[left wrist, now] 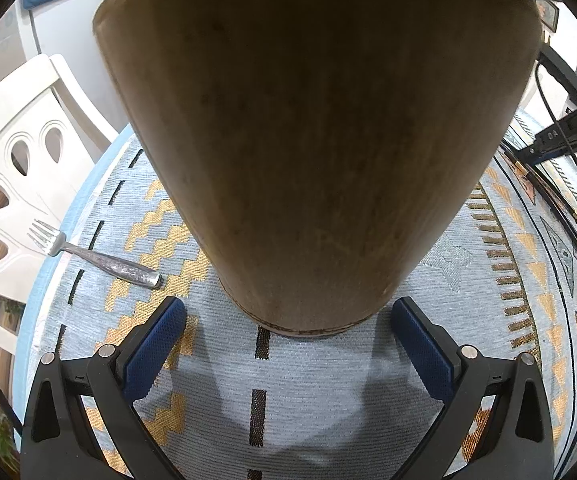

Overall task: Organize utensils
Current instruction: 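Grasp a black chopstick with the right tool, then lift the chopstick upright with the right tool above the wooden cup, then lower the chopstick into the wooden cup and open the right tool, then move the right tool back to the black chopsticks on the cloth, then grasp a black chopstick with the right tool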

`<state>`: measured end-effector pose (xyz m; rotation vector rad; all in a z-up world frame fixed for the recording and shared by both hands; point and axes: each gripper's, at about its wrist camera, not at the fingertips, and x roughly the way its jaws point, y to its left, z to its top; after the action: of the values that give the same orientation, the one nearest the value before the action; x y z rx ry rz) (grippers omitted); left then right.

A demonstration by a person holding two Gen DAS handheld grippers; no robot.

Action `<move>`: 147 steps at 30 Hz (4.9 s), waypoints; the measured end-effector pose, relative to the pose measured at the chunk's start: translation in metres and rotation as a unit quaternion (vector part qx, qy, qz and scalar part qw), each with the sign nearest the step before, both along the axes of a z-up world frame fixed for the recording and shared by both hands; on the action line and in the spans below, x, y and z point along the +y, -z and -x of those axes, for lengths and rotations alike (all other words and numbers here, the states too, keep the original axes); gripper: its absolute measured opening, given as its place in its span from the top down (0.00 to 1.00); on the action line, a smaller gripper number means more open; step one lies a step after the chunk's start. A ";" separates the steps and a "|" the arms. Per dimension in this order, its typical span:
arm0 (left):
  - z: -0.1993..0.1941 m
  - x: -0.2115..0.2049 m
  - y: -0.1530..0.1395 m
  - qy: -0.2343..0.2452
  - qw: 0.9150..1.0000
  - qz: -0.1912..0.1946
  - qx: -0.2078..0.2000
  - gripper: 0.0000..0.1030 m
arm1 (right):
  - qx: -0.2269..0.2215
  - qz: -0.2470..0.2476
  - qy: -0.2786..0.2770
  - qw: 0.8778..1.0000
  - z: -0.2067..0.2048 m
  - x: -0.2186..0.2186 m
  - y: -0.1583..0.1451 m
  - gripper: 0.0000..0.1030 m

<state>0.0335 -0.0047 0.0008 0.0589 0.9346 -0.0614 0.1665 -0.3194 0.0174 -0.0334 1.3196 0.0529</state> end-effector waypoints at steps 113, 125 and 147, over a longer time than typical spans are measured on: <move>0.000 0.003 0.000 0.004 1.000 0.006 0.000 0.00 | -0.256 -0.105 0.058 0.959 0.151 0.096 -0.226 0.51; 0.001 0.006 -0.003 0.003 1.000 0.006 0.000 0.00 | -0.056 -0.102 0.178 0.977 0.099 0.001 -0.068 0.89; 0.001 0.005 -0.003 0.003 1.000 0.006 0.000 0.00 | 0.037 -0.154 0.104 0.982 0.164 0.030 -0.004 0.98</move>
<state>0.0326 0.0005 0.0043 0.0516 0.9345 -0.0730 0.0023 -0.2896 0.0209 0.3724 1.3706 0.0799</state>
